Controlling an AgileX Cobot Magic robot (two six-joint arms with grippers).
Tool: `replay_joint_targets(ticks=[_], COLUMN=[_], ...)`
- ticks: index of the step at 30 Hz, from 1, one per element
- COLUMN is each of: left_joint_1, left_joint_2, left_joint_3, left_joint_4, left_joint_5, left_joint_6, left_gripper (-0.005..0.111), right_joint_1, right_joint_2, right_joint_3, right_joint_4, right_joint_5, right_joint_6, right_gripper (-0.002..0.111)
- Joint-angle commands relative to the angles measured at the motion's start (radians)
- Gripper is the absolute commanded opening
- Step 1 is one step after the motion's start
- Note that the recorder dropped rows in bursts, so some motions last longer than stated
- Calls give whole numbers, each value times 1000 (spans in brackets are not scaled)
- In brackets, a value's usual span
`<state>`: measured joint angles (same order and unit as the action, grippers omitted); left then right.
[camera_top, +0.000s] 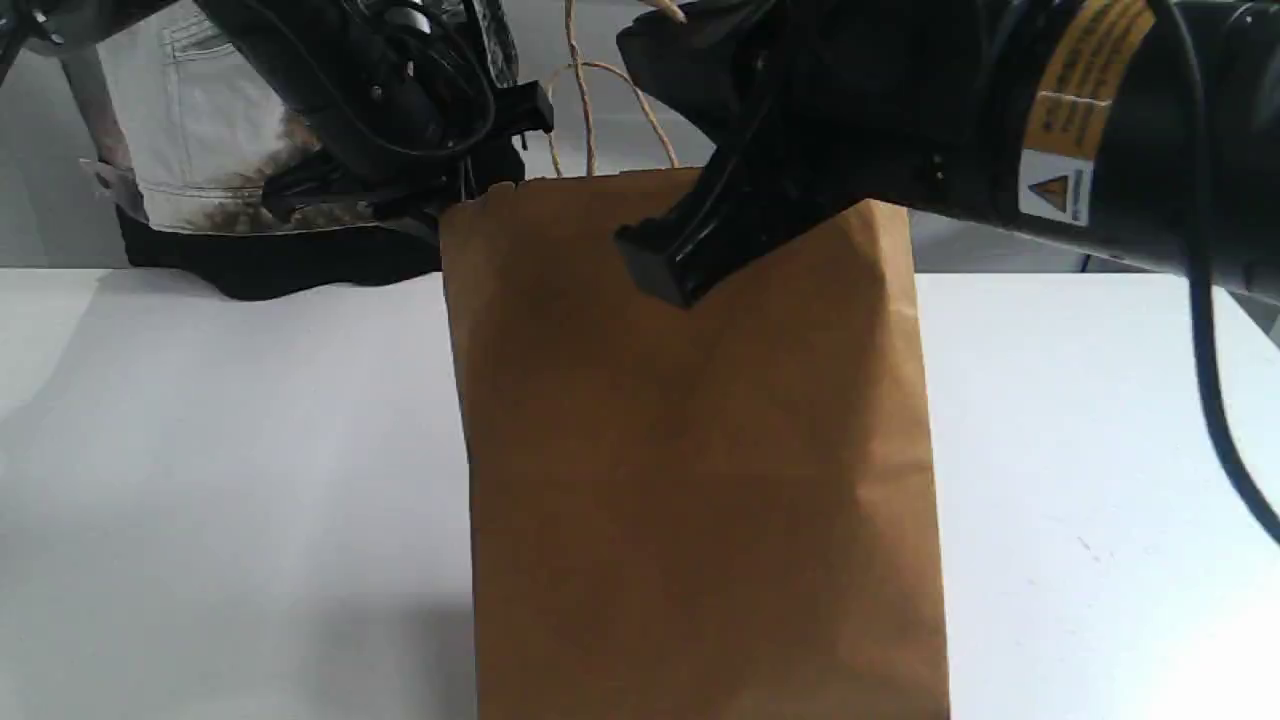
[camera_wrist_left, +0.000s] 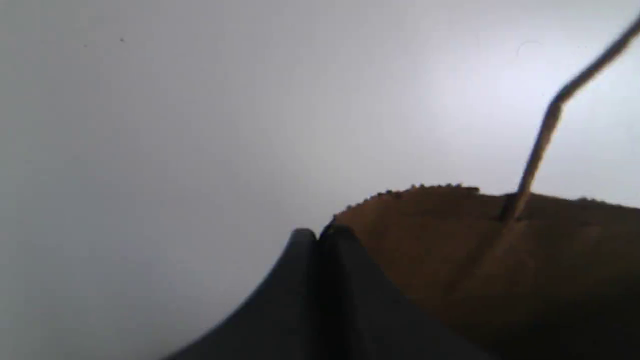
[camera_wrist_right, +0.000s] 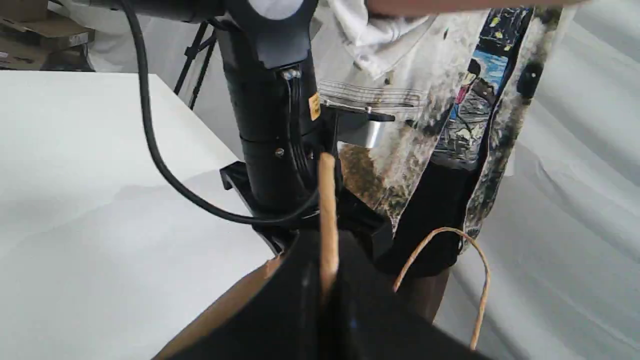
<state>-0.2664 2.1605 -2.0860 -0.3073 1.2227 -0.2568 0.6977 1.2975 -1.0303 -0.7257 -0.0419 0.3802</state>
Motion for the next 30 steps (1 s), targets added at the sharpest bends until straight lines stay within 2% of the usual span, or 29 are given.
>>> replay_joint_targets(ticks=[1, 16, 22, 30], left_joint_1=[-1, -1, -1, -1], left_joint_2=[-20, -149, -151, -134], left_joint_3=[-1, -47, -49, -49], left_joint_4=[-3, -19, -19, -12], left_joint_5=[-2, -15, -25, -74], left_joint_6=[30, 78, 83, 101], left_gripper=[0, 0, 0, 0], right_joint_1=[-3, -3, -3, -3], right_joint_2=[2, 0, 35, 112], right_joint_3=[-7, -7, -7, -7], right_joint_4=[-5, -5, -5, -5], right_joint_5=[-2, 0, 2, 2], right_joint_6=[-9, -86, -170, -164], right_gripper=[0, 0, 0, 0])
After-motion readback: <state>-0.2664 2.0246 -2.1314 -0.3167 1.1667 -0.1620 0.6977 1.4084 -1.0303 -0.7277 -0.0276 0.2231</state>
